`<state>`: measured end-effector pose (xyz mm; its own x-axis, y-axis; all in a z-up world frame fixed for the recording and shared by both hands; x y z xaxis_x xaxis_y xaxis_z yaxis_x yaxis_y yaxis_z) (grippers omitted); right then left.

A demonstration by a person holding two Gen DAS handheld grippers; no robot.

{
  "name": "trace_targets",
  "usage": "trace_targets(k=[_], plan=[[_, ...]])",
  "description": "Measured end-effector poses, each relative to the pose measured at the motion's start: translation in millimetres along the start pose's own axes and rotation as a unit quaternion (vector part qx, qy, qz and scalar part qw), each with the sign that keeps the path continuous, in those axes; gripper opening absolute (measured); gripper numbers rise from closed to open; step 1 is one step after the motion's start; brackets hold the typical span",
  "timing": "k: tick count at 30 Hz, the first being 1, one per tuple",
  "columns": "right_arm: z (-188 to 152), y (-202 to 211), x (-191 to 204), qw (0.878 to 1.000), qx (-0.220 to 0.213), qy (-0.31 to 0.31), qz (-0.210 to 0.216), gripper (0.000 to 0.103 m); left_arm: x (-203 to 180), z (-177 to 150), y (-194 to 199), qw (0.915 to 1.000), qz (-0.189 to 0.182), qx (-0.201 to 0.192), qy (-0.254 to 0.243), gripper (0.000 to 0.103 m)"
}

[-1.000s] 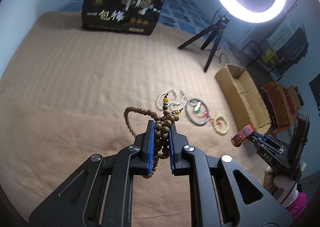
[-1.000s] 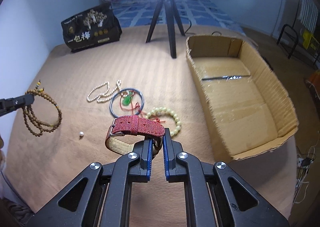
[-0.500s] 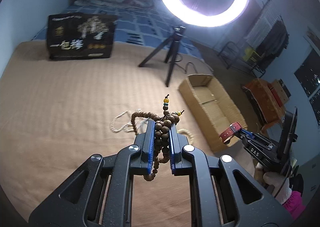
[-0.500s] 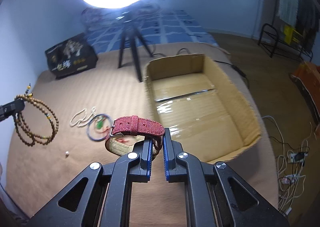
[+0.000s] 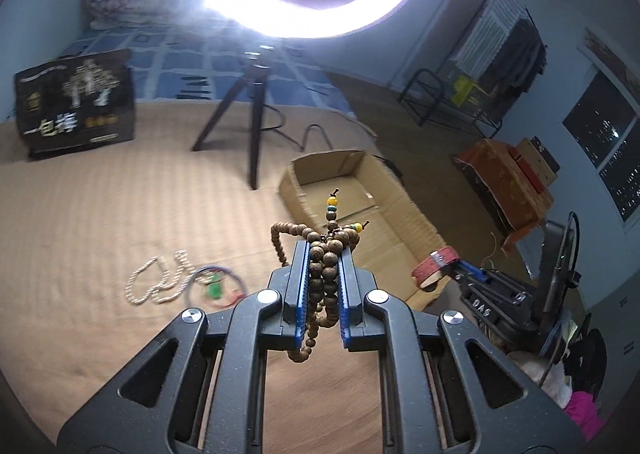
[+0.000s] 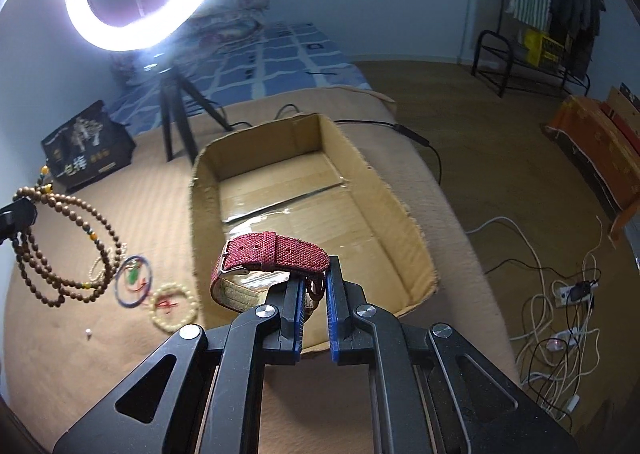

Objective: Organize jewelry
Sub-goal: 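Carry the mala with the left gripper into the box while the right gripper drops the watch there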

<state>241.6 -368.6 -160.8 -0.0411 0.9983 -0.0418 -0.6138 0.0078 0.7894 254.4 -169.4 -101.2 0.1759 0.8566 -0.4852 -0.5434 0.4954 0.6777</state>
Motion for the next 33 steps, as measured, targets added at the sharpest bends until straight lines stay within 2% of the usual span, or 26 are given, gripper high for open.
trace_targets(k=[14,25,33], plan=[[-6.1,-18.0,-29.8,0.999,0.015,-0.023,-0.016,0.008,-56.6,8.1,-54.1,0.9995,-0.019,0.015,-0.022,0.011],[-11.4,-30.2,-34.8,0.999,0.031,-0.030,-0.018,0.008,-60.2,-3.3,-98.9,0.9985,-0.014,0.047,-0.023,0.011],[-14.5,-34.9,-34.0,0.999,0.041,-0.031,-0.014,0.008,-62.4,-10.7,-110.9,0.9980,-0.007,0.058,-0.025,0.011]])
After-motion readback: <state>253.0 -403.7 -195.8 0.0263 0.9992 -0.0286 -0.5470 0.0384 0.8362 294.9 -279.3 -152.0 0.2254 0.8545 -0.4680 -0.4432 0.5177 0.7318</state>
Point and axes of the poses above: each gripper's, at about its wrist camera, not at the fingertips, and y roughly against the way its jaws point, x to its left, z to its top, the point moved 9 cm from there along -y, roughly the way its jaws point, and after that the axes turned 10 degrees about y, right-handed, at the moved point
